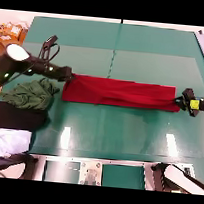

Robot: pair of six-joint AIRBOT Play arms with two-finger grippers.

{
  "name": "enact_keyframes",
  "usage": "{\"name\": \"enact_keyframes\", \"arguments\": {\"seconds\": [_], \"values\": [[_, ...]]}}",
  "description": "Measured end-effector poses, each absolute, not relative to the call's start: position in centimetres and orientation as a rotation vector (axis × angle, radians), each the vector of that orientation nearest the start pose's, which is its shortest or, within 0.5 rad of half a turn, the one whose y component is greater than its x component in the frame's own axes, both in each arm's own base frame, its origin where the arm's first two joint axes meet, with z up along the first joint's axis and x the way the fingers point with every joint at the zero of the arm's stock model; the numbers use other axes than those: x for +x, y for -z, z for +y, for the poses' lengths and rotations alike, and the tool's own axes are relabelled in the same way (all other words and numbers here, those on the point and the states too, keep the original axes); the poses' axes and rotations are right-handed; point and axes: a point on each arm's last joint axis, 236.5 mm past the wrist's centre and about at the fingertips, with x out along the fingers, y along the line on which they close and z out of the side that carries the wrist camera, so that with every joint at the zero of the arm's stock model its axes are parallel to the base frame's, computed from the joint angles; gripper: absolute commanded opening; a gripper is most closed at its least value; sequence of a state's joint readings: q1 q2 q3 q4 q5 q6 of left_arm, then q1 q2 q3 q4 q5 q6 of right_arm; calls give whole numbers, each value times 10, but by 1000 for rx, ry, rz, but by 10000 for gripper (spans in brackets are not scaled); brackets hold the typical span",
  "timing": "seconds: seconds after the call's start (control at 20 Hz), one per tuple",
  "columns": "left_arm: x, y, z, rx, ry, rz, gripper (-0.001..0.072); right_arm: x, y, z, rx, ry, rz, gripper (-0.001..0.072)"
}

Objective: Fold the shirts.

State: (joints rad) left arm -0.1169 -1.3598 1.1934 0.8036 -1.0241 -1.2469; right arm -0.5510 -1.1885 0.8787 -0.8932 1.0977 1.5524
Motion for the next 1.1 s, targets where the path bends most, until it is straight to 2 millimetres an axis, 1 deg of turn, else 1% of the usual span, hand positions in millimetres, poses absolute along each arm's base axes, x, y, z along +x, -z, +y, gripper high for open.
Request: {"name": "enact_keyframes", "arguments": {"seconds": [0.05,0.1,0.15,0.2,0.25,0.3,0.35,0.4,0.45,0.5,0.55,0.6,0.7,0.75,0.8,0.85,0.9,0.95,1.05,1.1], "values": [[428,-47,-191,-397,604,1067,31,364,13,-63,1007,150,1110,28],[445,-40,-192,-406,598,1059,35,379,20,-66,1018,151,1105,100],[459,-31,-194,-414,591,1058,258,394,28,-70,1029,154,1099,102],[474,-20,-194,-426,579,1054,588,410,33,-76,1042,159,1081,118],[487,-12,-193,-433,561,1042,689,426,39,-83,1044,164,1063,185],[501,-8,-191,-446,538,1017,663,442,42,-92,1041,165,1039,256],[515,-6,-187,-455,511,982,663,456,43,-100,1029,158,1020,313],[524,-5,-182,-459,494,964,663,467,40,-110,1014,145,1003,339],[532,-9,-176,-463,482,944,663,473,37,-119,992,125,1001,394],[537,-14,-171,-469,480,933,662,473,34,-127,965,105,1009,451],[538,-17,-168,-470,488,941,662,470,33,-135,936,88,1030,506],[535,-18,-166,-468,506,964,662,462,34,-143,909,77,1059,518],[528,-23,-163,-467,539,998,660,442,43,-158,857,62,1132,518],[523,-22,-163,-461,553,1022,636,432,48,-163,839,52,1166,518],[518,-23,-164,-459,568,1043,452,422,55,-167,827,39,1204,518],[516,-24,-165,-458,576,1049,210,414,62,-169,819,24,1237,518],[513,-24,-166,-455,589,1064,91,408,69,-169,815,9,1265,518],[510,-23,-167,-453,594,1074,60,404,76,-167,812,-11,1293,518],[508,-24,-167,-451,603,1083,60,399,88,-159,820,-54,1330,518],[507,-24,-167,-449,605,1086,59,401,92,-152,821,-85,1337,518]]}}
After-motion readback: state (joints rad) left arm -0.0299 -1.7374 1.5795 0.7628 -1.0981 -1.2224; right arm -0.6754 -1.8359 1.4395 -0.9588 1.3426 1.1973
